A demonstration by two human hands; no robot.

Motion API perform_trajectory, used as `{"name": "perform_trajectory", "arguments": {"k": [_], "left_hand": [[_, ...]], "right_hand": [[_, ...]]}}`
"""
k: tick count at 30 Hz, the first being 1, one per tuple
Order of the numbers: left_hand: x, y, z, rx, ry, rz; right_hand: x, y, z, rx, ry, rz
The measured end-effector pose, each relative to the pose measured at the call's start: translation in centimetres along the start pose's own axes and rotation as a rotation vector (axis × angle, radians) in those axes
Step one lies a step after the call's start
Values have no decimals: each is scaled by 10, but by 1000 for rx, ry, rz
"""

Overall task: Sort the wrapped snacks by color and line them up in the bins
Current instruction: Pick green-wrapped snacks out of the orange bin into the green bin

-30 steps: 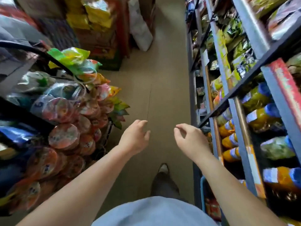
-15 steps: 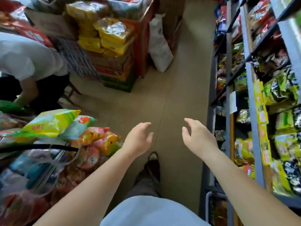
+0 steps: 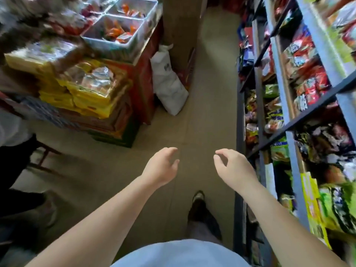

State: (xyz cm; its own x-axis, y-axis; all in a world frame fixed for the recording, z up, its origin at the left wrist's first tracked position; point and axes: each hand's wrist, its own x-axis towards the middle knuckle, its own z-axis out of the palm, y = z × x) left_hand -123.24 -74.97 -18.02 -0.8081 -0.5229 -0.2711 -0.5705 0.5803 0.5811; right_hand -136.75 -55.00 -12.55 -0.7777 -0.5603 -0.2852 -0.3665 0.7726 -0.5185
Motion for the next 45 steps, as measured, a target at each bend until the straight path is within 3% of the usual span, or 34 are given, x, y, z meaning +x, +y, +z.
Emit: {"name": "perform_trajectory", "arguments": {"k": [6,14,28,34,38,45], "left_hand": [[140,16,-29,-17,42,-110],[324,7,-95,-54,145,-230],[661,26,-226,-112,143,-195],[765,16,-252,-135,167,-302],[814,8,-279,-153,257,-377],[856,-20,-334,-206,484,-489]], "right_hand": [[170,-19,-36,-24,-89,-96],[393,-94,-61,-62,-186,-221],[715,-203,-132,11,-119,-225],[851,-218,-139,73,-209,-258],[927,-253,-136,20,-313,-366],[996,-374,-105,-94,-447,-699]]}}
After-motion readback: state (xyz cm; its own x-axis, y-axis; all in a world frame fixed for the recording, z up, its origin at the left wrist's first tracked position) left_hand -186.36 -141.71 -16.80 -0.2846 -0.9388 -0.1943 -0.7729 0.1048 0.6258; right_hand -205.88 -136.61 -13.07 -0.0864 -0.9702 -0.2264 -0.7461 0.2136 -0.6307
